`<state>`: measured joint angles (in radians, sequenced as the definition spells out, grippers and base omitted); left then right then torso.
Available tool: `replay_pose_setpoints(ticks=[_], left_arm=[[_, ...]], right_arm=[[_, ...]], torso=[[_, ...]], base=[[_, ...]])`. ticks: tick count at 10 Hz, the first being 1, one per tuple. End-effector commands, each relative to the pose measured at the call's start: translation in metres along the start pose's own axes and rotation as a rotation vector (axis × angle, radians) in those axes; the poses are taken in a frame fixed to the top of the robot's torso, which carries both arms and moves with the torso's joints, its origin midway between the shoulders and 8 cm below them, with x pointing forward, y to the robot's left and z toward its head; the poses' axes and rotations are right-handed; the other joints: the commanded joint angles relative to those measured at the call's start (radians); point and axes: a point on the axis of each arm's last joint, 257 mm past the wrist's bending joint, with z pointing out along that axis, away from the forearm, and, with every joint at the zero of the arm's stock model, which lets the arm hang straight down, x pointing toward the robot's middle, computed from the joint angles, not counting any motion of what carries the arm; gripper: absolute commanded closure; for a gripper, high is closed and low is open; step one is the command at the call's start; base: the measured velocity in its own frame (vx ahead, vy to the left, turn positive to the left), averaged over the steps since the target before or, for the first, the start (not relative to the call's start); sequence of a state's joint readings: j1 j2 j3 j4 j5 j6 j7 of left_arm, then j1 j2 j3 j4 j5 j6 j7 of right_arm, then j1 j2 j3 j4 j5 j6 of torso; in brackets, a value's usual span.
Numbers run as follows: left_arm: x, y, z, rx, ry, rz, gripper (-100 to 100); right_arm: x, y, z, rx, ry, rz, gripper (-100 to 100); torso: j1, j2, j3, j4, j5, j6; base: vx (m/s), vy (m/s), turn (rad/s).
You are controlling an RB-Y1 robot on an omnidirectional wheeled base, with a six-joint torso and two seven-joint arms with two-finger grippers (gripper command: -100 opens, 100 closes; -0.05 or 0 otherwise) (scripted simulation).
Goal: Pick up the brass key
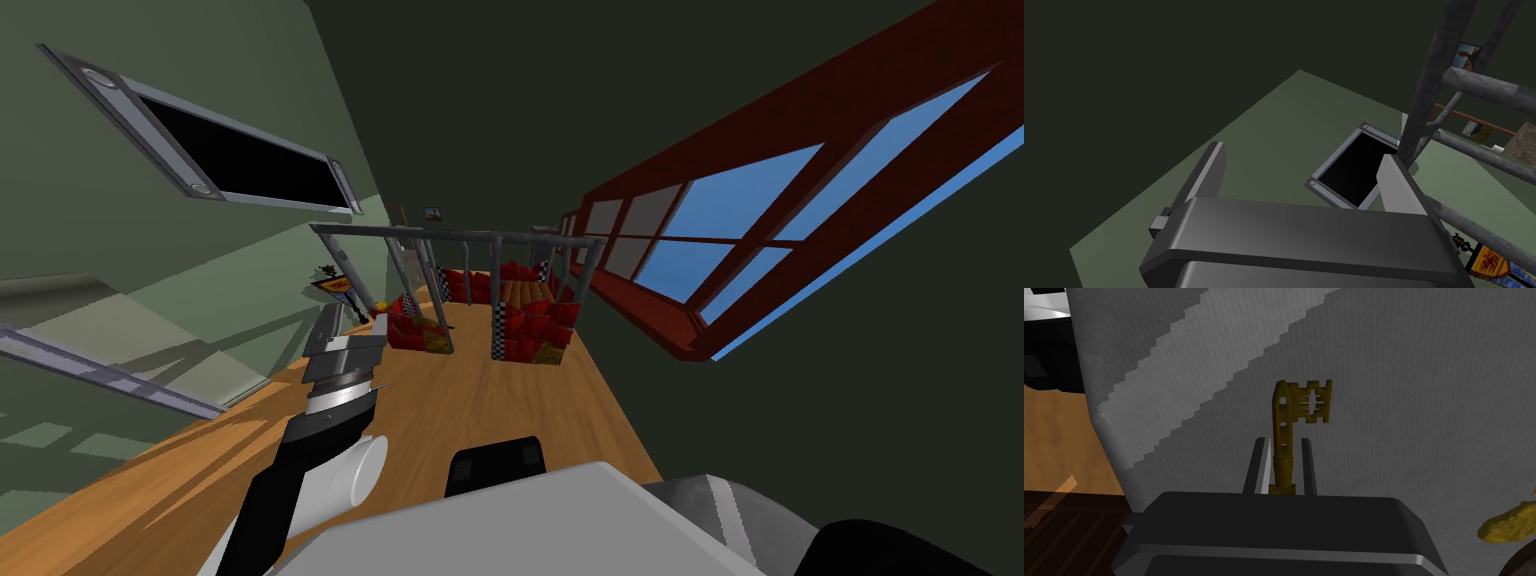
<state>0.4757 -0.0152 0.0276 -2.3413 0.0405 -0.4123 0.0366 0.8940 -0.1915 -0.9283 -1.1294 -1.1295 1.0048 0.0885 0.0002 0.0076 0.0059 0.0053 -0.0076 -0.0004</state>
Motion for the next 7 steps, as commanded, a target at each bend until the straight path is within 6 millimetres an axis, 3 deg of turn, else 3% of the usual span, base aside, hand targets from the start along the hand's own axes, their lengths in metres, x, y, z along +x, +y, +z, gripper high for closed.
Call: replay_pose_setpoints(ticks=[1,7], left_arm=[[0.0,0.0,0.0,0.0,0.0,0.0,0],[0.0,0.0,0.0,0.0,0.0,0.0,0]], right_arm=[[0.003,0.001,-0.001,-0.002,0.0,0.018,100],[0.019,0.003,-0.006,-0.004,0.002,0.053,100]], torso=[[0.0,0.0,0.0,0.0,0.0,0.0],[0.0,-0.001,0.0,0.0,0.0,0.001]], base=[[-0.049,0.016,0.05],[-0.053,0.022,0.06]])
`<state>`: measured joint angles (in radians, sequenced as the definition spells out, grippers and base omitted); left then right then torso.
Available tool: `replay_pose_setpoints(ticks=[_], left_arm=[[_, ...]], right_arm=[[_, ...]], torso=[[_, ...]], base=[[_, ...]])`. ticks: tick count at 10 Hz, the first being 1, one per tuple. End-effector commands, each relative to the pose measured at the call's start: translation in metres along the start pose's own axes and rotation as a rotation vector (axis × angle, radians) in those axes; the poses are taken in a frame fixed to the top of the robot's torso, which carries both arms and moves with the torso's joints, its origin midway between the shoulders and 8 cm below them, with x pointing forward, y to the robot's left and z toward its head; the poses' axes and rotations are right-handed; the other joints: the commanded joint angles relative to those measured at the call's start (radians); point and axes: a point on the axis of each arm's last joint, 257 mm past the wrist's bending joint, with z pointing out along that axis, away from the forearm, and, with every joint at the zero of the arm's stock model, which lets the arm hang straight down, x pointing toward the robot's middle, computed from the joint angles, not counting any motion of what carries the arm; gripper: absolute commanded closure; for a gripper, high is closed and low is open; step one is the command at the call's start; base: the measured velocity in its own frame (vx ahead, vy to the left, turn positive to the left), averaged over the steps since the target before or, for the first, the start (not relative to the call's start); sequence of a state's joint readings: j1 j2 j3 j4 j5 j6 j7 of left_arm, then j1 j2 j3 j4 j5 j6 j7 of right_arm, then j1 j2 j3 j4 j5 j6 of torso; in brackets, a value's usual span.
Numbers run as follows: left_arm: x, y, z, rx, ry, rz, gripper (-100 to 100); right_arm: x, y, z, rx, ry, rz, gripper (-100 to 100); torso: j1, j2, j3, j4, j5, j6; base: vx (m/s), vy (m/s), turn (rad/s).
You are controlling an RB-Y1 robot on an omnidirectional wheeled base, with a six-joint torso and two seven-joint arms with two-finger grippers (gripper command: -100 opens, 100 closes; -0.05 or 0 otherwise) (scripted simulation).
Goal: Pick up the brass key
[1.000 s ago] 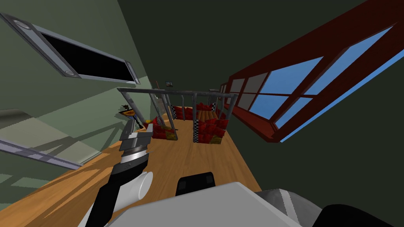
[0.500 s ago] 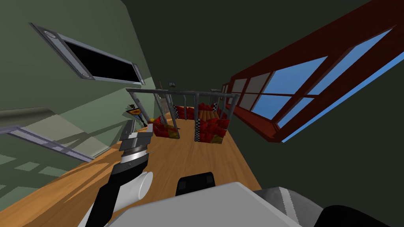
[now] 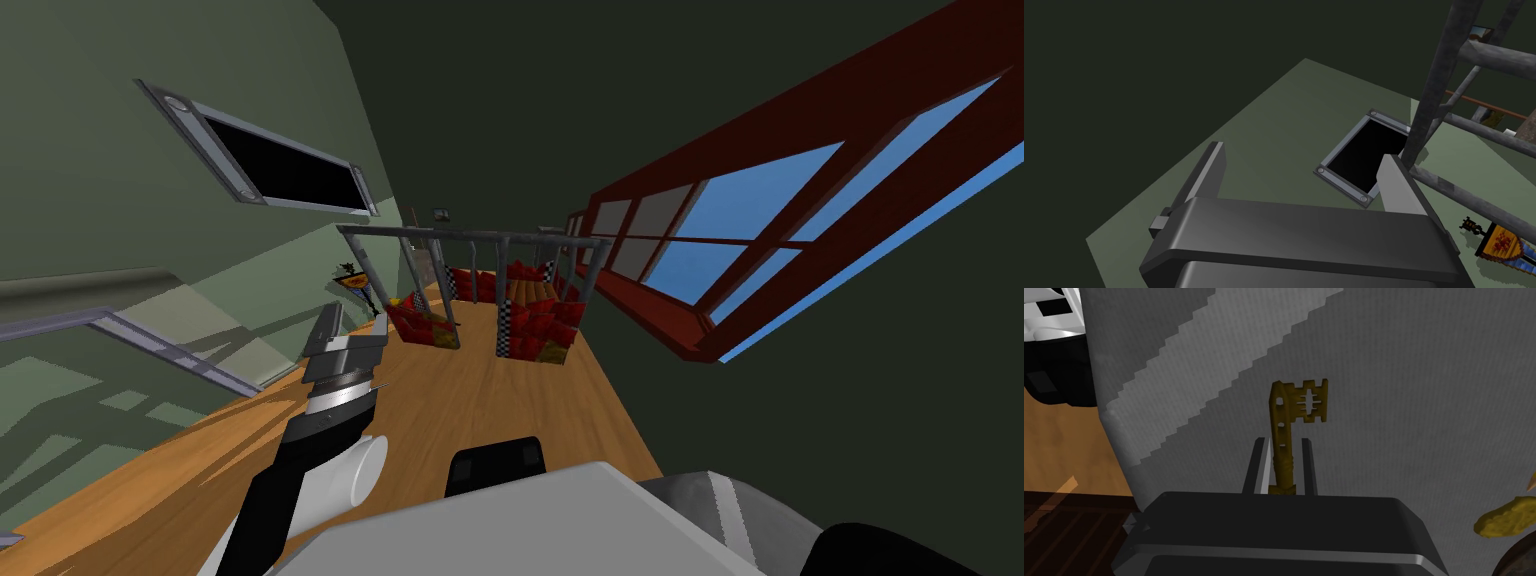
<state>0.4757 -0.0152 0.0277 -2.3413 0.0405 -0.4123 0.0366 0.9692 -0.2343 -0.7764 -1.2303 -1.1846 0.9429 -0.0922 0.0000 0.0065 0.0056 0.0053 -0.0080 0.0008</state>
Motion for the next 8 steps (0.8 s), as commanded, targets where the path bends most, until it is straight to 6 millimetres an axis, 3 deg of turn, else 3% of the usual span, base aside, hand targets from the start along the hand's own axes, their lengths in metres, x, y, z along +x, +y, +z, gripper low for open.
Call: replay_pose_setpoints(ticks=[1,7,8], left_arm=[[0.0,0.0,0.0,0.0,0.0,0.0,0],[0.0,0.0,0.0,0.0,0.0,0.0,0],[0.0,0.0,0.0,0.0,0.0,0.0,0]], right_arm=[[0.006,-0.002,-0.002,0.004,0.003,0.008,100],[0.017,-0.011,-0.002,0.02,0.009,0.046,100],[0.017,-0.011,-0.002,0.02,0.009,0.05,0]], torso=[[0.0,0.0,0.0,0.0,0.0,0.0],[0.0,0.001,0.001,0.0,0.0,0.001],[-0.001,-0.001,0.0,0.0,0.0,0.001]], base=[[-0.053,0.02,0.078],[-0.047,0.023,0.048],[0.0,0.0,0.0]])
